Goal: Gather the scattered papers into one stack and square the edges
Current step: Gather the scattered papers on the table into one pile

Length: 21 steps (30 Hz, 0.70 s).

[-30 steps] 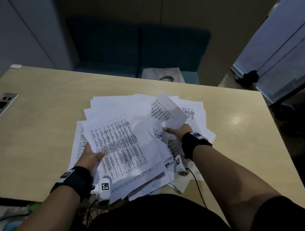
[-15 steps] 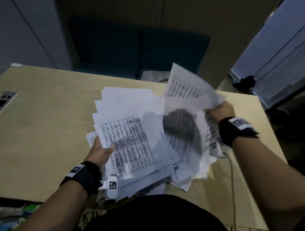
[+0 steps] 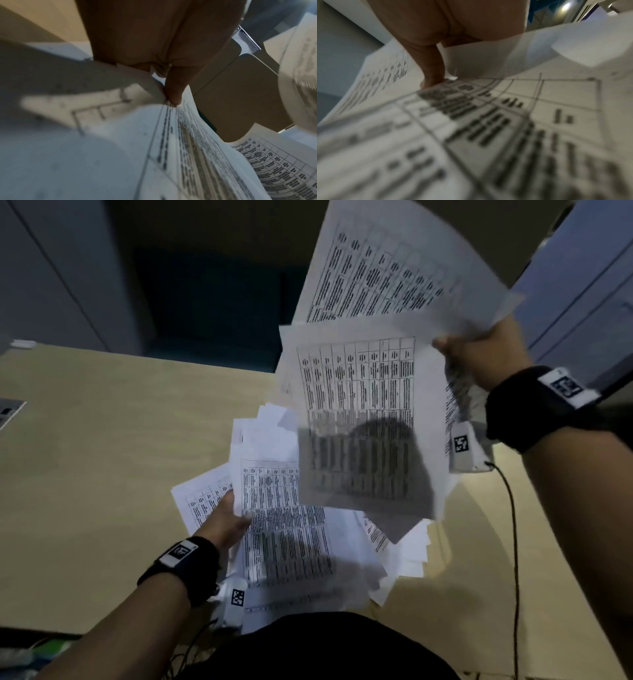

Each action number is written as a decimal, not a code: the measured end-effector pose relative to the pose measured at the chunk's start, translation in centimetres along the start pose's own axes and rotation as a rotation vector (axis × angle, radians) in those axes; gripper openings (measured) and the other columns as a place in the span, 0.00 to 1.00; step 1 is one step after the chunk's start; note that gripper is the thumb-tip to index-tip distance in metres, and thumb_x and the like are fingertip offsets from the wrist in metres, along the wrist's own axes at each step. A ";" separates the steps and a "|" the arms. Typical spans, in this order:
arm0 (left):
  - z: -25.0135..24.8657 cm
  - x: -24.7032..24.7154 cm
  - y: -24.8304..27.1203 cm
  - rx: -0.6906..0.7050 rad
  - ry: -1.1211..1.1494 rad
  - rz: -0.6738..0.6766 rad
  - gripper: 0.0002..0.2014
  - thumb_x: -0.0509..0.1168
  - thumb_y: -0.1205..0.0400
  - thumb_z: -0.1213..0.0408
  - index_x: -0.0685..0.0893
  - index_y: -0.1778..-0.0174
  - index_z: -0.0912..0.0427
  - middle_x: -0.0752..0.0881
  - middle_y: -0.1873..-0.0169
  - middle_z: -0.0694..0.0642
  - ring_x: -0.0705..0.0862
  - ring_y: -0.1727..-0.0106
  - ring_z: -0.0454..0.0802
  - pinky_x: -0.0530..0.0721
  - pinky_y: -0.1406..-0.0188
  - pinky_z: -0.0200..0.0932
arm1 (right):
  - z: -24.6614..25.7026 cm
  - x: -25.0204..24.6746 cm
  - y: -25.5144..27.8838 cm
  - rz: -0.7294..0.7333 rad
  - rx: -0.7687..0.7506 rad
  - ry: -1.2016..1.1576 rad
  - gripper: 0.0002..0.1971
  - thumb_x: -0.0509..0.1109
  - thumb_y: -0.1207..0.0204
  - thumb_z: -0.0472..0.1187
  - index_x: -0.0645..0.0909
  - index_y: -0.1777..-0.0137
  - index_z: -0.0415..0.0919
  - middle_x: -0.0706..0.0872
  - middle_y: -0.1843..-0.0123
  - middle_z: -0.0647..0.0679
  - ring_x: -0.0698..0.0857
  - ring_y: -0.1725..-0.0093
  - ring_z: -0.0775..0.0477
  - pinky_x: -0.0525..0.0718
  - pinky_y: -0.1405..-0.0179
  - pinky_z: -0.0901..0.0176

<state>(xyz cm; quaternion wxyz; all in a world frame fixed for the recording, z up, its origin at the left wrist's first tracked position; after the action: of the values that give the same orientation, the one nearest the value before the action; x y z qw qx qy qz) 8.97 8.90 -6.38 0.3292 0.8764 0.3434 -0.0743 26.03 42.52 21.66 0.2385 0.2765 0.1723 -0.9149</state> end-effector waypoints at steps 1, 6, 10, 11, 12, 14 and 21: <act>-0.1 0.0 -0.1 0.005 -0.005 0.011 0.27 0.65 0.15 0.70 0.66 0.20 0.61 0.78 0.28 0.63 0.78 0.32 0.60 0.75 0.31 0.53 | -0.3 0.7 0.2 -0.004 -0.001 -0.046 0.18 0.79 0.30 0.41 0.83 0.41 0.41 0.89 0.58 0.55 0.87 0.61 0.61 0.83 0.53 0.58; -0.5 -0.2 0.4 0.023 0.043 0.071 0.22 0.61 0.13 0.68 0.68 0.21 0.57 0.80 0.31 0.59 0.82 0.37 0.56 0.83 0.39 0.54 | -3.5 7.3 2.3 0.312 0.104 0.215 0.15 0.77 0.27 0.43 0.83 0.45 0.35 0.87 0.59 0.39 0.84 0.65 0.44 0.86 0.56 0.48; -1.8 -0.3 2.0 0.047 0.299 0.092 0.28 0.53 0.09 0.55 0.51 0.15 0.32 0.64 0.15 0.51 0.65 0.16 0.59 0.63 0.20 0.62 | -6.1 13.1 4.3 0.575 0.152 0.512 0.12 0.73 0.26 0.42 0.82 0.55 0.30 0.88 0.56 0.34 0.88 0.62 0.37 0.85 0.64 0.49; -2.0 -0.3 2.5 0.051 0.286 0.107 0.27 0.49 0.10 0.46 0.46 0.16 0.29 0.55 0.13 0.49 0.58 0.14 0.60 0.57 0.20 0.65 | -6.6 14.1 4.8 0.612 0.164 0.513 0.12 0.74 0.26 0.42 0.83 0.55 0.31 0.89 0.55 0.33 0.88 0.60 0.38 0.86 0.62 0.50; -2.0 -0.4 2.9 0.064 0.268 0.113 0.28 0.47 0.13 0.40 0.45 0.17 0.27 0.50 0.13 0.47 0.54 0.13 0.60 0.54 0.20 0.68 | -7.1 15.1 5.2 0.640 0.168 0.496 0.13 0.75 0.27 0.42 0.84 0.52 0.32 0.89 0.52 0.34 0.88 0.59 0.39 0.86 0.60 0.51; -1.6 -0.5 2.7 0.094 0.266 0.104 0.32 0.52 0.15 0.39 0.45 0.17 0.25 0.47 0.13 0.47 0.51 0.13 0.59 0.53 0.21 0.70 | -7.4 16.6 6.0 0.689 0.182 0.458 0.18 0.78 0.30 0.45 0.85 0.45 0.34 0.89 0.47 0.36 0.87 0.54 0.40 0.85 0.54 0.52; 0.3 -0.4 1.4 0.132 0.126 -0.003 0.41 0.69 0.18 0.72 0.58 0.15 0.41 0.57 0.13 0.56 0.57 0.15 0.53 0.57 0.21 0.50 | -9.4 15.4 6.9 0.871 0.209 0.643 0.36 0.85 0.44 0.57 0.79 0.36 0.45 0.82 0.35 0.45 0.80 0.38 0.42 0.77 0.39 0.51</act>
<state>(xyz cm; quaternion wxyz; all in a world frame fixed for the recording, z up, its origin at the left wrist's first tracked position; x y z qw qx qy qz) 9.58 7.74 -5.70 0.2482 0.8986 0.3594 -0.0420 22.38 35.75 3.94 0.5015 0.6100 0.0142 -0.6133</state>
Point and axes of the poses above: each hand's wrist, its own y-axis away from the middle knuckle, its own x-axis out of the palm, z = x × y, the point moved 2 cm from there along -y, towards the middle knuckle
